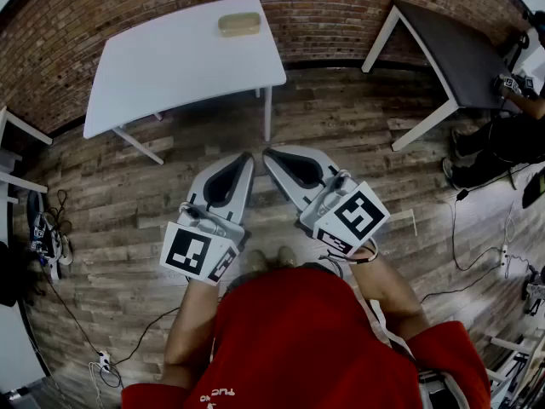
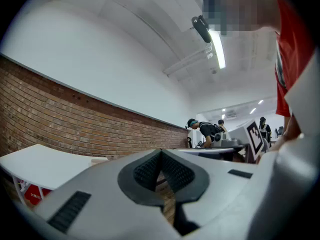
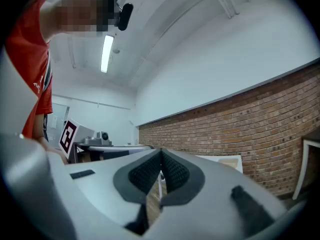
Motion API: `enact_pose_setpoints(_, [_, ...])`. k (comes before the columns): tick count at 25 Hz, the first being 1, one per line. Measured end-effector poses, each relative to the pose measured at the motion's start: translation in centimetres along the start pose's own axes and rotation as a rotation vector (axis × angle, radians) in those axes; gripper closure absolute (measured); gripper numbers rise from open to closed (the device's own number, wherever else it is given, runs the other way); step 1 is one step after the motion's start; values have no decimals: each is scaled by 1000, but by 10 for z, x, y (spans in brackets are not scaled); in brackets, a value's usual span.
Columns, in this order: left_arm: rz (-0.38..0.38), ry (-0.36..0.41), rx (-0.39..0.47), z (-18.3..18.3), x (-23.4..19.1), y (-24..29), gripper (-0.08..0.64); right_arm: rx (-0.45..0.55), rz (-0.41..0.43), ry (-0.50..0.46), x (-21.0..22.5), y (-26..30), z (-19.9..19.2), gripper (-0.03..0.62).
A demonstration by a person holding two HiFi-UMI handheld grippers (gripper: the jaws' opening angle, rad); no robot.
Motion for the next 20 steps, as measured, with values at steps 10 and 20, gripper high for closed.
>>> enact_pose_setpoints(10, [-13, -8, 3, 1, -23, 7, 548, -11, -14, -7, 8, 20, -2, 561])
enact_pose_setpoints(20, [-25, -7, 7, 6, -68, 6, 547, 26, -23, 64, 12, 56, -3, 561])
Point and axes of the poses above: the fingertips, and each gripper's own axes: y forward along the fingers, x to its right, z out of its top, the point moved 7 cm from there along -y, backward along the fingers, and after that the axes turned 4 degrees about x, right-handed, at the moved point
